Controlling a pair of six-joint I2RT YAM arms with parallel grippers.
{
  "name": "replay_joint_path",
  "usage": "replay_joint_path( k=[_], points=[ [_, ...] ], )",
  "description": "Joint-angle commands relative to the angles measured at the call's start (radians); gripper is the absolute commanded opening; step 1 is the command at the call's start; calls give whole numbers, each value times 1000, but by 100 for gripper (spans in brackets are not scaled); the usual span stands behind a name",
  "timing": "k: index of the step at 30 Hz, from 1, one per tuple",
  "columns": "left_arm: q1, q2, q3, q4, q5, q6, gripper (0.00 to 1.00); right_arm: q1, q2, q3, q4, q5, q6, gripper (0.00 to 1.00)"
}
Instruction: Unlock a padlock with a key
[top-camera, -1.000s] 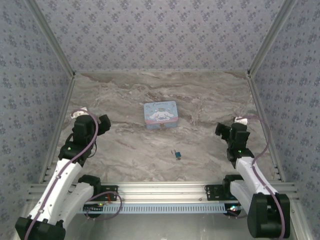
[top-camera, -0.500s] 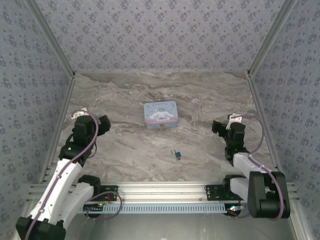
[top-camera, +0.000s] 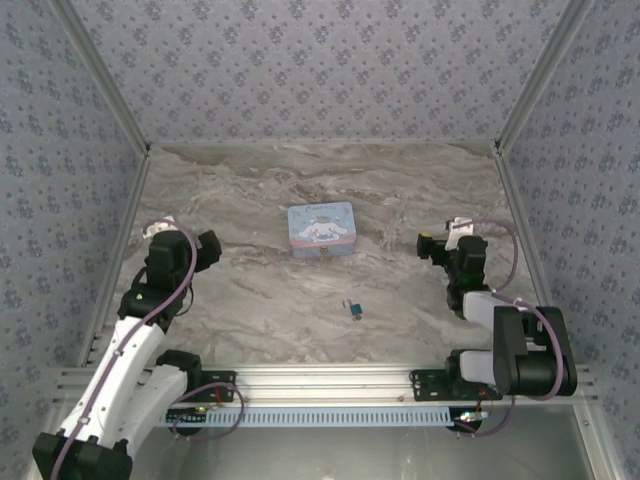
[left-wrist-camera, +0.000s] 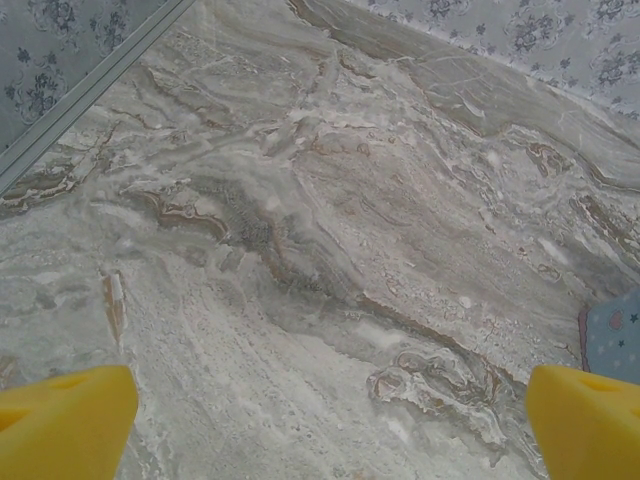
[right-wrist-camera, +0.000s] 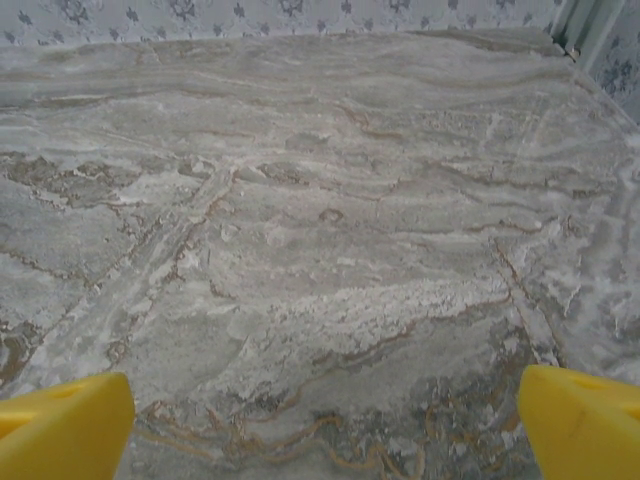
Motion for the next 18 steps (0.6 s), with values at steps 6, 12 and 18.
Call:
replay_joint_path(
  k=[6,12,18],
  points=[
    [11,24,0,32,14,20,99,-17,133,44,115,-14,-29,100],
    [43,45,-6,49,-2,57,99,-24,226,113,69,-9,-18,100],
    [53,76,-129,275,-94,236,99,-26,225,109,78,-6,-17,100]
  ],
)
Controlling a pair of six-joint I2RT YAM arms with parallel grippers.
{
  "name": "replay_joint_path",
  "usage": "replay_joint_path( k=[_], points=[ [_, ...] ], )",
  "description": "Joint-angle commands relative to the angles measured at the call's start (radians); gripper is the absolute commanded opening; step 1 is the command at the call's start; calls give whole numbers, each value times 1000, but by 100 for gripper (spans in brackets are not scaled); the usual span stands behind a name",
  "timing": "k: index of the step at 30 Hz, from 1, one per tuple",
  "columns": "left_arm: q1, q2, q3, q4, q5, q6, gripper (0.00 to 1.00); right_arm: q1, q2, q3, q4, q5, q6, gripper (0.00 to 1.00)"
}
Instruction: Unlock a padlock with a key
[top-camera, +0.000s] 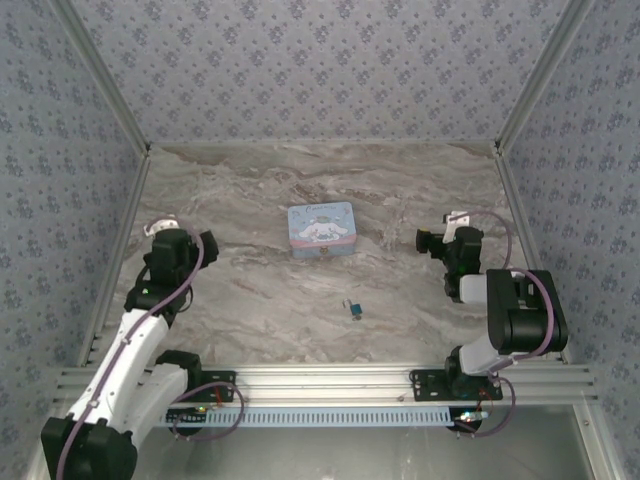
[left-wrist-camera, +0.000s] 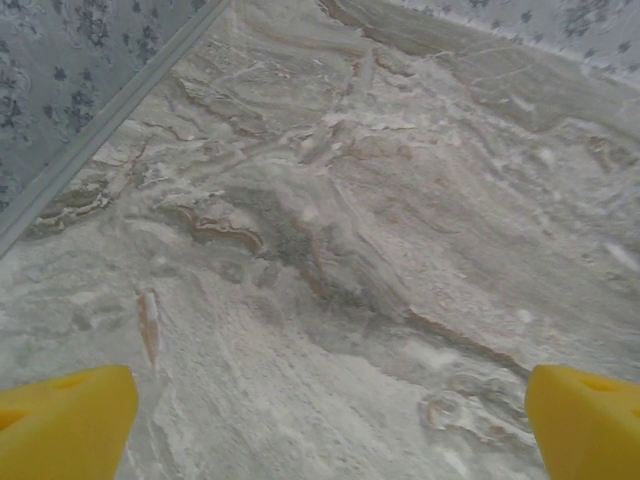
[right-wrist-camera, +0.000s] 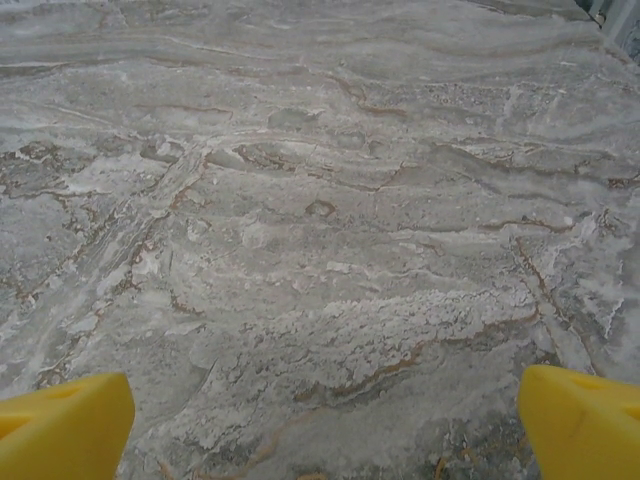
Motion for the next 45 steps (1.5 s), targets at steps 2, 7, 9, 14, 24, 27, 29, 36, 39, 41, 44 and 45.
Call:
replay_joint_path(
  k=[2,7,9,14,24,27,29,36,39,41,44,45],
  points=[
    [6,29,-105,241,-51,192,99,-7,1,15,4,4,-6,100],
    [29,118,-139,362,-22,254,100,-5,-1,15,4,7,-6,100],
    [47,153,-156,425,5,266,100,-3,-1,15,4,8,-6,100],
    [88,240,-195,580,42,280,99,-3,1,15,4,9,-7,100],
    [146,425,-247,886,150,315,99,-2,1,16,4,11,-8,100],
    [147,473,-251,980,181,339,99,-1,0,15,4,12,-9,100],
    [149,507,-248,1032,190,356,99,-2,0,15,6,13,-9,100],
    [152,719,-272,1299,253,380,99,-1,0,15,6,14,-9,100],
    [154,725,-240,1233,242,377,99,0,1,15,6,14,-10,100],
    [154,746,-207,1212,228,374,100,2,0,15,6,14,-11,100],
    [211,744,-166,1124,320,334,99,4,0,16,6,19,-11,100],
    [208,745,-166,1123,316,336,99,3,-1,15,6,20,-12,100]
  ],
)
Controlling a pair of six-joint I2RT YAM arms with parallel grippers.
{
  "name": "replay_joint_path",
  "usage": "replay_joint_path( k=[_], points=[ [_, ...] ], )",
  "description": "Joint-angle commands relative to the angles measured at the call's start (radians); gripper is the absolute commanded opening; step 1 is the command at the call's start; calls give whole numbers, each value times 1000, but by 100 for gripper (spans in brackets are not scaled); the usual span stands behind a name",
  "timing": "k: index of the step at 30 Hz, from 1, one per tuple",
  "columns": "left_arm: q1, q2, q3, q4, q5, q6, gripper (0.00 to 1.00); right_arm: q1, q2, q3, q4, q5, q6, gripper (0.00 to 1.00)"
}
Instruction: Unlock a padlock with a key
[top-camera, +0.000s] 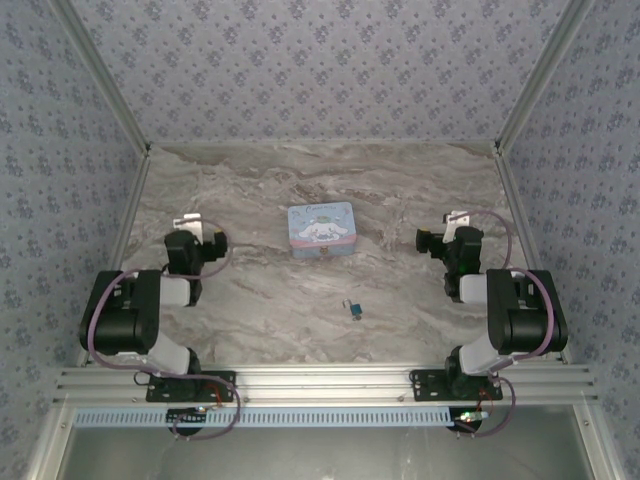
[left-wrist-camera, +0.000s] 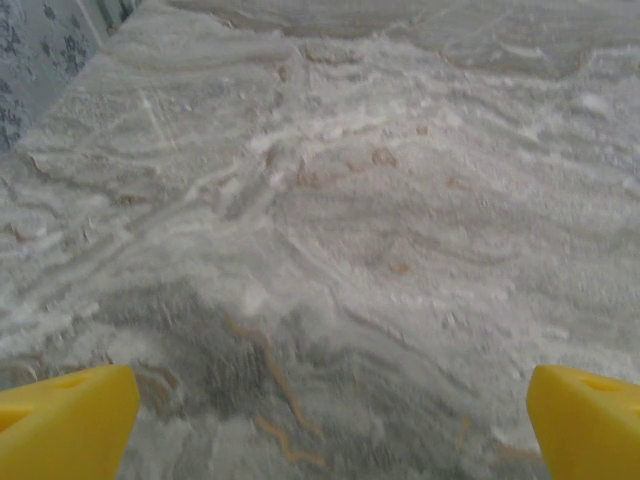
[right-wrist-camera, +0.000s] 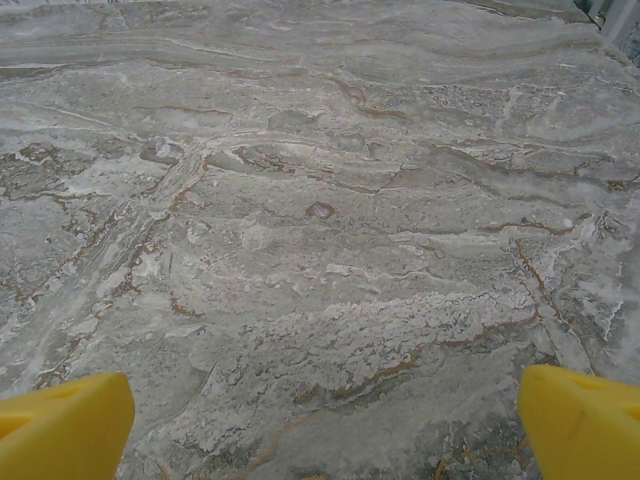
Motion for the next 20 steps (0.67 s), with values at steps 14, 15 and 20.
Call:
replay_joint_path(
  k=[14,15,20],
  points=[
    [19,3,37,-13,44,-14,100,6,1,17,3,24,-13,100],
    [19,4,37,-14,44,-14,100,6,0,17,3,25,-14,100],
    [19,3,37,-13,42,-14,99,5,0,16,3,24,-13,100]
  ],
)
